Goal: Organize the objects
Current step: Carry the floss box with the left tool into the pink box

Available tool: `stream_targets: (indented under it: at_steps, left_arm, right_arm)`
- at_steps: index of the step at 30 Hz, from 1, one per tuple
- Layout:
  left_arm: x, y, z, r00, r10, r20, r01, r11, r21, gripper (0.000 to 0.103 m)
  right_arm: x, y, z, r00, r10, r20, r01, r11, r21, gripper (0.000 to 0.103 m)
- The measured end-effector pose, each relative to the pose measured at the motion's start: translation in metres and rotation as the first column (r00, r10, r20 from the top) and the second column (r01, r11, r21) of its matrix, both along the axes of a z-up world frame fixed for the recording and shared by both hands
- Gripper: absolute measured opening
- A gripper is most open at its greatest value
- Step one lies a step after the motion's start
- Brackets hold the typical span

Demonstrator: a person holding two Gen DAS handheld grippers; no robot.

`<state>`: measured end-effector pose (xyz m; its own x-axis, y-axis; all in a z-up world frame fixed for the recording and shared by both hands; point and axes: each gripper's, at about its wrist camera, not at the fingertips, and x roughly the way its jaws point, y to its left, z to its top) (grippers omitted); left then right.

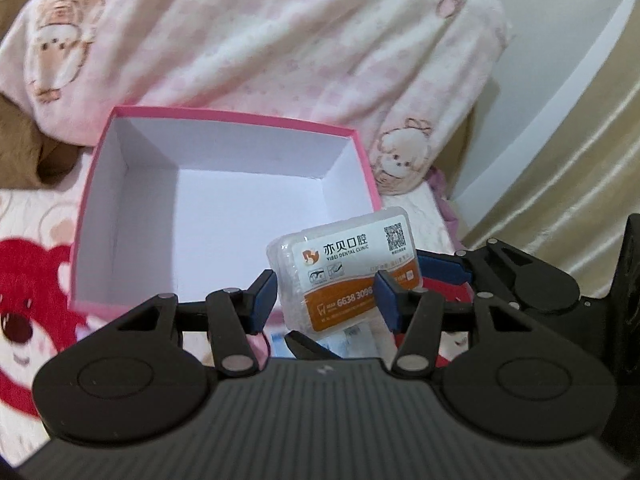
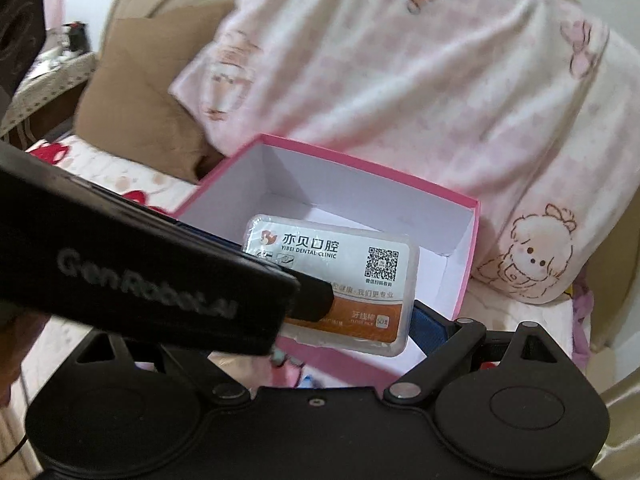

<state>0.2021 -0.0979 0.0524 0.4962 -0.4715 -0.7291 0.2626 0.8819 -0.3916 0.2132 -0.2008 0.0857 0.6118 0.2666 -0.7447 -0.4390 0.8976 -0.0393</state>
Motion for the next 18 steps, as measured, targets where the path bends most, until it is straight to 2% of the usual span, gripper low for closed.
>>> stream_targets:
  at_steps: [8, 13, 18]
  left_arm:
    - [0.091, -0.012, -0.038, 0.996, 0.018, -0.085, -0.016, 1.0, 0.026, 0.052]
    - [0.126, 0.001, -0.066, 0.986, 0.039, -0.165, -0.046, 0.998, -0.038, 0.05]
    - [0.142, 0.013, -0.085, 0.977, 0.056, -0.208, -0.074, 0.994, -0.08, 0.05]
  right_arm:
    - [0.095, -0.006, -0.036, 0.99, -0.048, -0.133, 0.052, 0.998, 0.025, 0.096]
    - [0.127, -0.001, -0.056, 0.982, -0.035, -0.185, 0.04, 0.999, 0.023, 0.096]
    - [0.145, 0.011, -0.07, 0.978, 0.005, -0.209, -0.007, 1.0, -0.012, 0.096]
